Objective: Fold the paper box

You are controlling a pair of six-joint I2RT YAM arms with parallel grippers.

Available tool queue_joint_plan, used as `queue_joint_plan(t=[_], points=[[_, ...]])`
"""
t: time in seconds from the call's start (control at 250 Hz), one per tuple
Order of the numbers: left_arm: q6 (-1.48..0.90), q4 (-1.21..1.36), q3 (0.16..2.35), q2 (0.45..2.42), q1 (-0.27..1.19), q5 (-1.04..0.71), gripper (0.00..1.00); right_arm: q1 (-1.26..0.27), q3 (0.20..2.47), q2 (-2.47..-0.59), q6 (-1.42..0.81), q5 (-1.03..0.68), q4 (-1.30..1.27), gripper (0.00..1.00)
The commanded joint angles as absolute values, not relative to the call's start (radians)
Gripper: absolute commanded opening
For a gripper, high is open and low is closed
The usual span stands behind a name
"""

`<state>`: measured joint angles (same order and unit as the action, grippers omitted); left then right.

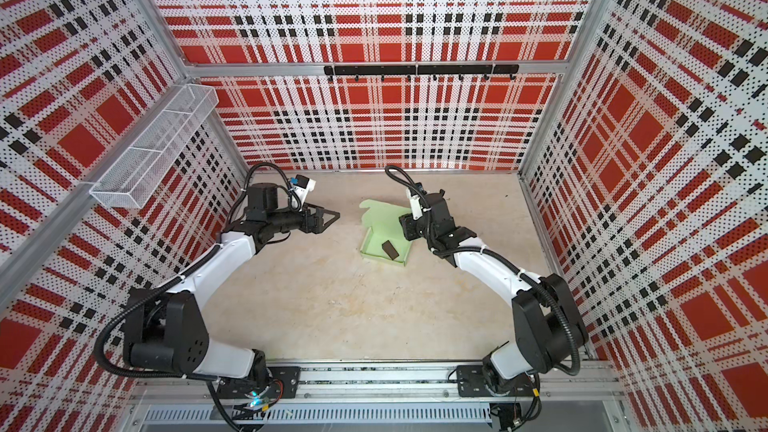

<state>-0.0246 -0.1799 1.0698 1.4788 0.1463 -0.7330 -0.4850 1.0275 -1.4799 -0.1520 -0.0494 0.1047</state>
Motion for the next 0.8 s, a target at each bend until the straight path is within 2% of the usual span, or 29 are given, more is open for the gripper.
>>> queue_joint_plan(t=[0.0,0.232,0.588,0.796], points=[[0.036,-0.184,1.118,1.527,0.197,-0.694,0.89,-0.432,1.012,-1.409,-0.158,-0.115,0.112,0.49],[0.017,-0.030,1.141,1.668,0.280,-0.606,0.86,-0.251,0.998,-1.380,-0.265,-0.253,0.146,0.48],[-0.059,0.054,1.119,1.765,0.360,-0.560,0.82,-0.214,1.002,-1.523,-0.272,-0.329,0.101,0.47],[-0.089,0.068,1.160,1.806,0.365,-0.578,0.69,-0.200,1.021,-1.631,-0.269,-0.400,0.052,0.45]])
